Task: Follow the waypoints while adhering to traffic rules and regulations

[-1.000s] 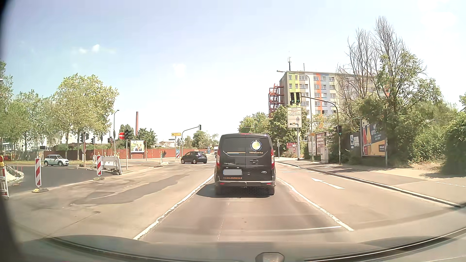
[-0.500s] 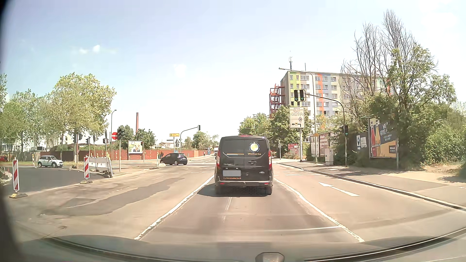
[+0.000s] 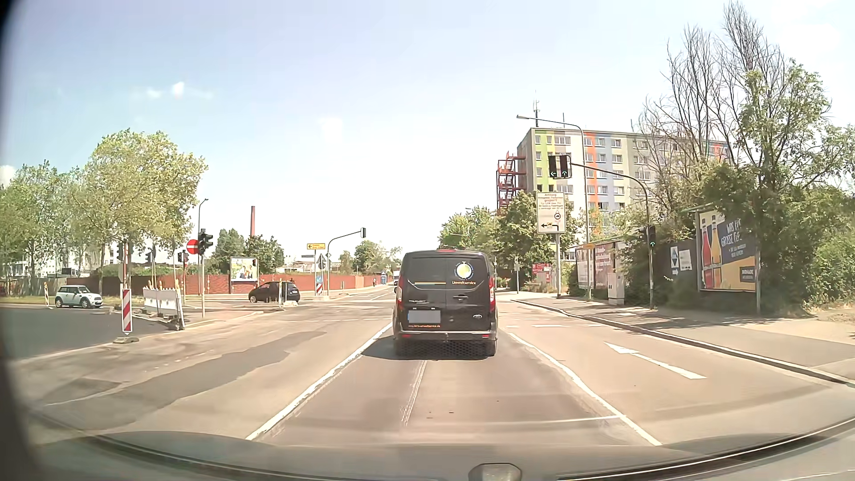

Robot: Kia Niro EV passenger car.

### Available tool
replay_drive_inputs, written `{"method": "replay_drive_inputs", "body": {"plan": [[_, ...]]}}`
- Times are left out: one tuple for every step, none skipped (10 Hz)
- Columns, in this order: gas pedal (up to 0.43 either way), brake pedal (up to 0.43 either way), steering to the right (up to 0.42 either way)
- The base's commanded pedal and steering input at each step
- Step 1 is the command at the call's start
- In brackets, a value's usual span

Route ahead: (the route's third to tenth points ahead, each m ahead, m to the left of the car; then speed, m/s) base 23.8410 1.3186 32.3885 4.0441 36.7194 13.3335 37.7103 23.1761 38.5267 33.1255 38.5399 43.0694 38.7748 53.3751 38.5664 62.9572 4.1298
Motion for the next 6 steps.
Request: {"method": "replay_drive_inputs", "body": {"plan": [[0.26,0.03,-0.004],[0.26,0.037,-0.004],[0.24,0.03,-0.004],[0.24,0.03,-0.004],[0.24,0.03,-0.004],[0.24,0.03,-0.004]]}}
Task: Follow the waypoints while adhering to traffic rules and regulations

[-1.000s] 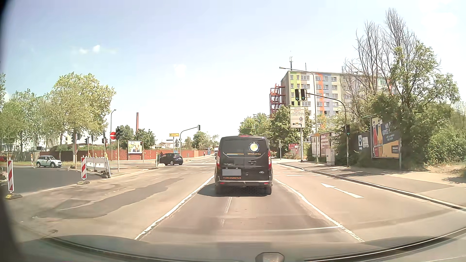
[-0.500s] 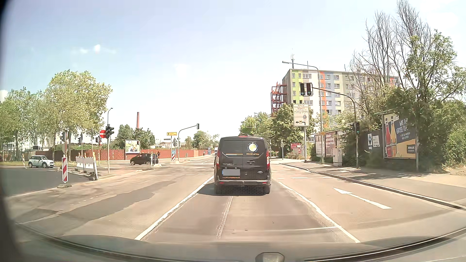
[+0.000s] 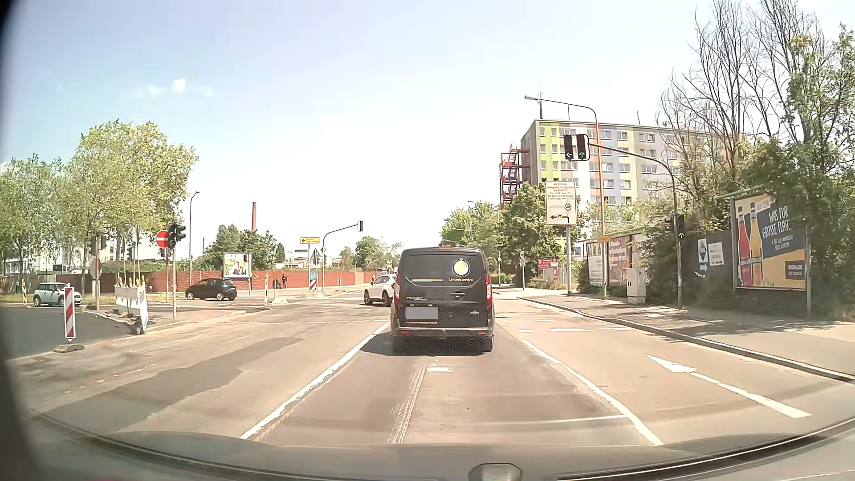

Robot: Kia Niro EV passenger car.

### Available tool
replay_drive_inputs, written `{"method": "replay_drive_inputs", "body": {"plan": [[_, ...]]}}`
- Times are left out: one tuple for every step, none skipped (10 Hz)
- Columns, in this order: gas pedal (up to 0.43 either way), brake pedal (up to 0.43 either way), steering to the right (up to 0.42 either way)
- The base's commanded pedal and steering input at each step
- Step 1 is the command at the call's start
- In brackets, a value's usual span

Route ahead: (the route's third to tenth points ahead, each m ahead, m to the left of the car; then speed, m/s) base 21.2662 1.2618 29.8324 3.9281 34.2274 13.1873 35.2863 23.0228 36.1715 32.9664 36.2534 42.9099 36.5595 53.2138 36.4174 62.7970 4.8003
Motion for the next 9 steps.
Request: {"method": "replay_drive_inputs", "body": {"plan": [[0.24,0.03,-0.004],[0.24,0.03,-0.006],[0.22,0.03,-0.009],[0.209,0.03,-0.009],[0.209,0.03,-0.009],[0.209,0.03,-0.009],[0.209,0.03,-0.009],[0.209,0.03,-0.01],[0.197,0.03,-0.01]]}}
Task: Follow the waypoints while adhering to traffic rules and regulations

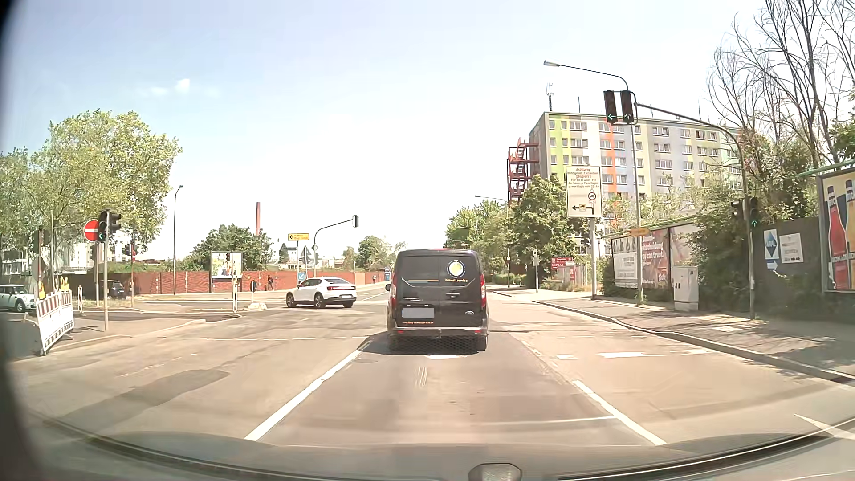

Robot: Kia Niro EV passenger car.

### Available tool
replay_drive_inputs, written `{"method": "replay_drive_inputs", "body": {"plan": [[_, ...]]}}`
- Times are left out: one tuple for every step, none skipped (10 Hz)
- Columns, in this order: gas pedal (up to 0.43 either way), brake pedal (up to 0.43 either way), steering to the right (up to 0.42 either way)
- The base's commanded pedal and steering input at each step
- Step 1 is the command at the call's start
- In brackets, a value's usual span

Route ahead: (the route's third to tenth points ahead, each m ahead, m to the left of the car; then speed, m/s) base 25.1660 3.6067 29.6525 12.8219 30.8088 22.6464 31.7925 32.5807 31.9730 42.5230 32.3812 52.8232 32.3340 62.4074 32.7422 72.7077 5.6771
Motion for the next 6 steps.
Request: {"method": "replay_drive_inputs", "body": {"plan": [[0.197,0.03,-0.011],[0.197,0.03,-0.011],[0.197,0.03,-0.011],[0.177,0.03,-0.011],[0.157,0.03,-0.01],[0.15,0.03,-0.01]]}}
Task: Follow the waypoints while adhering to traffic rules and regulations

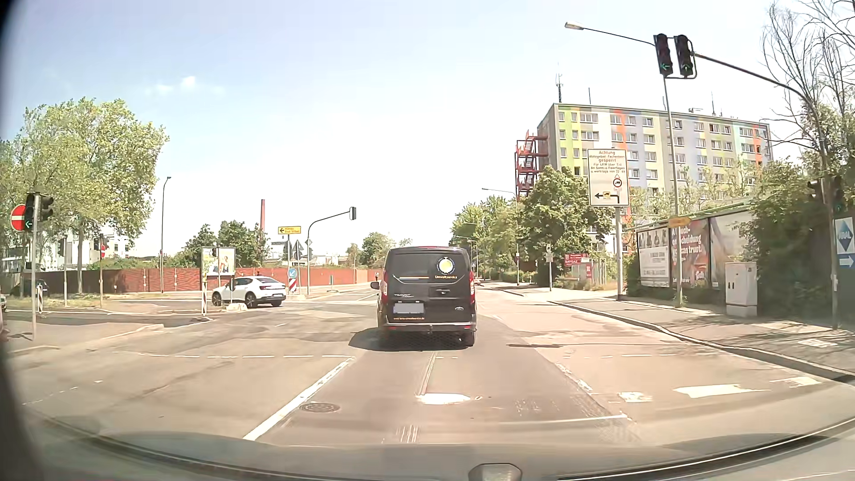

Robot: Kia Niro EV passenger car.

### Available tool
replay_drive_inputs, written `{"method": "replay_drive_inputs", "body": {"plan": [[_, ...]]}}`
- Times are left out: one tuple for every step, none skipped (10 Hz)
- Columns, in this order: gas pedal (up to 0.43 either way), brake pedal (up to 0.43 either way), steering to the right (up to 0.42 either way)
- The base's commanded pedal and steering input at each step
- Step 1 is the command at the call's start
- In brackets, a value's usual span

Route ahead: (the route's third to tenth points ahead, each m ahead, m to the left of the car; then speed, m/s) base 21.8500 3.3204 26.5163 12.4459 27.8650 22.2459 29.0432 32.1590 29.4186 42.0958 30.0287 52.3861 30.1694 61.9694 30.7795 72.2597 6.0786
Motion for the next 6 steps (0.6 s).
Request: {"method": "replay_drive_inputs", "body": {"plan": [[0.15,0.03,-0.007],[0.138,0.03,-0.006],[0.138,0.03,-0.006],[0.138,0.03,-0.003],[0.13,0.03,0.0],[0.13,0.03,0.0]]}}
